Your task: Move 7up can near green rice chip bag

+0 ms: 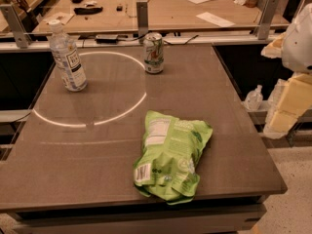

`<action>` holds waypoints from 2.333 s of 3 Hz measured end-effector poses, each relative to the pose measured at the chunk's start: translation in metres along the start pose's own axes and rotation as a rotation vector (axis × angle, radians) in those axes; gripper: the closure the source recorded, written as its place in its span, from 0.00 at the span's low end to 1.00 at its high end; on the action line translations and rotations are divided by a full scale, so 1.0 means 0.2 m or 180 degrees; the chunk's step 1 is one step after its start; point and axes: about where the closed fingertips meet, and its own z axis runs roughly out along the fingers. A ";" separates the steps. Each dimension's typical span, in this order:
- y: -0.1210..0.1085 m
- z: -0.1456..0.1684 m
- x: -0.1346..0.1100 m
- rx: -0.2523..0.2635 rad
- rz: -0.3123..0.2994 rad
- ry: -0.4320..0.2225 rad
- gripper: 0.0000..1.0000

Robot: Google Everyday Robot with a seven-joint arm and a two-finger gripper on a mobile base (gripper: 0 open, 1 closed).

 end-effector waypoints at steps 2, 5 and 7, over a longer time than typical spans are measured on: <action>-0.01 -0.02 0.00 -0.0003 0.0140 -0.0166 0.00; -0.10 0.14 0.11 -0.0115 0.1263 -0.1830 0.00; -0.15 0.23 -0.01 -0.0126 0.1369 -0.2789 0.00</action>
Offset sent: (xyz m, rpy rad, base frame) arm 0.0031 -0.0041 0.0071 0.1578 0.0054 -0.0723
